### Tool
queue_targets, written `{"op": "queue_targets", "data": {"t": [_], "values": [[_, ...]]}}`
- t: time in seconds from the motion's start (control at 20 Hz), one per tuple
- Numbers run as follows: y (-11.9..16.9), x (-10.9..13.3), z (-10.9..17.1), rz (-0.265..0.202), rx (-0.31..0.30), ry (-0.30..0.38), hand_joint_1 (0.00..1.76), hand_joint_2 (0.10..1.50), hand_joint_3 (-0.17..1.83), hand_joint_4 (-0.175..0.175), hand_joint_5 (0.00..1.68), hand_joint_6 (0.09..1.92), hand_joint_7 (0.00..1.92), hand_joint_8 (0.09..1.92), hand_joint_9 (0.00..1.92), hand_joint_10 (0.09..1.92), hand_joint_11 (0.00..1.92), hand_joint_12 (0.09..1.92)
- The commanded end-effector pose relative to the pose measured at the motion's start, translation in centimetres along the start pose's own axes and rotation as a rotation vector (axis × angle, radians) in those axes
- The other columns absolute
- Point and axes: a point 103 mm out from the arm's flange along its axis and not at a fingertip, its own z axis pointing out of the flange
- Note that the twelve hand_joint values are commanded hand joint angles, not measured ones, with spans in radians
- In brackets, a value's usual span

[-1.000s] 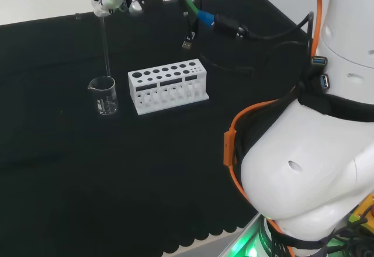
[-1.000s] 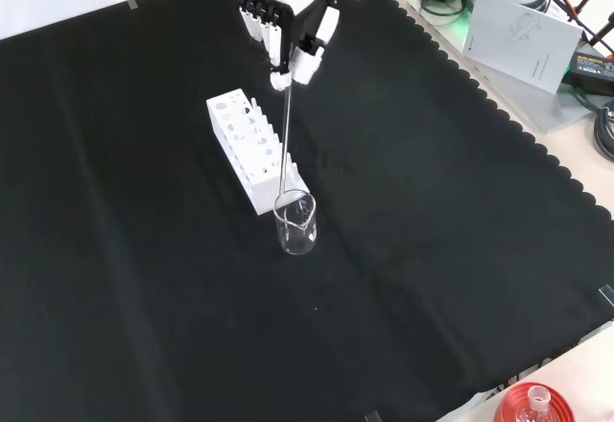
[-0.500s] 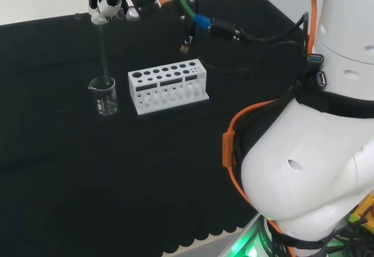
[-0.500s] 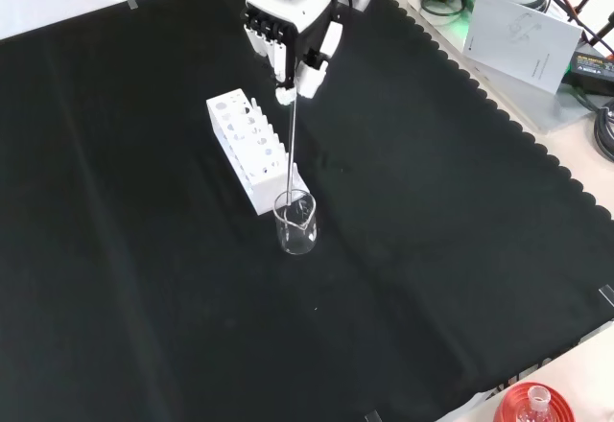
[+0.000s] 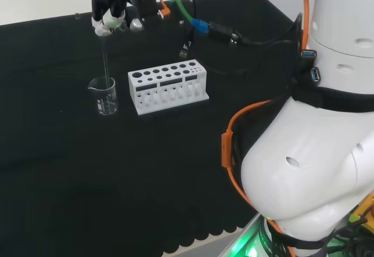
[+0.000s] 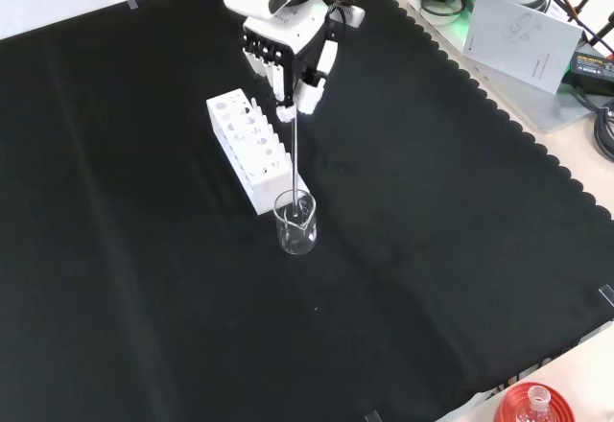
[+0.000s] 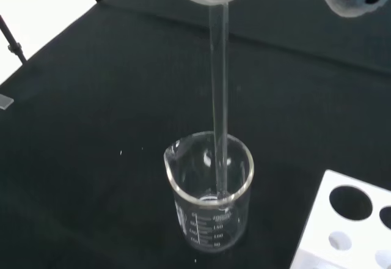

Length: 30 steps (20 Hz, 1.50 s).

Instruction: Stir in the beaker to the left of the white test tube rack with the glass rod.

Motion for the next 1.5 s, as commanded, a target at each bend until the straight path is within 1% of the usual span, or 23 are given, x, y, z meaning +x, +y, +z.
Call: {"op": "queue_targets", "data": {"t": [0.05,0.55,0.75,1.0,1.2,1.35,1.5], "values": [[-0.1,0.1,1.5,0.003,0.021,0.011,1.33,1.01,-0.17,-0.175,1.46,0.09,1.65,0.09,1.8,0.1,1.68,0.39],[0.8,2.7,2.5,-0.022,0.053,-0.018,1.33,1.01,-0.17,-0.175,1.47,0.09,1.65,0.09,1.8,0.1,1.68,0.39],[1.8,2.9,2.5,-0.026,0.057,-0.023,1.33,1.01,-0.17,-0.175,1.46,0.09,1.65,0.09,1.8,0.1,1.68,0.38],[3.3,1.8,2.2,-0.023,0.055,-0.019,1.33,1.01,-0.17,-0.175,1.47,0.09,1.65,0.09,1.8,0.1,1.68,0.38],[4.0,0.2,2.2,-0.014,0.054,-0.013,1.33,1.01,-0.17,-0.175,1.46,0.09,1.65,0.09,1.8,0.1,1.68,0.38],[3.7,-1.3,2.4,0.003,0.057,-0.012,1.33,1.01,-0.17,-0.175,1.46,0.09,1.65,0.09,1.8,0.1,1.68,0.38],[2.9,-2.9,2.5,0.027,0.057,-0.011,1.33,1.01,-0.17,-0.175,1.46,0.09,1.65,0.09,1.8,0.09,1.68,0.38]]}}
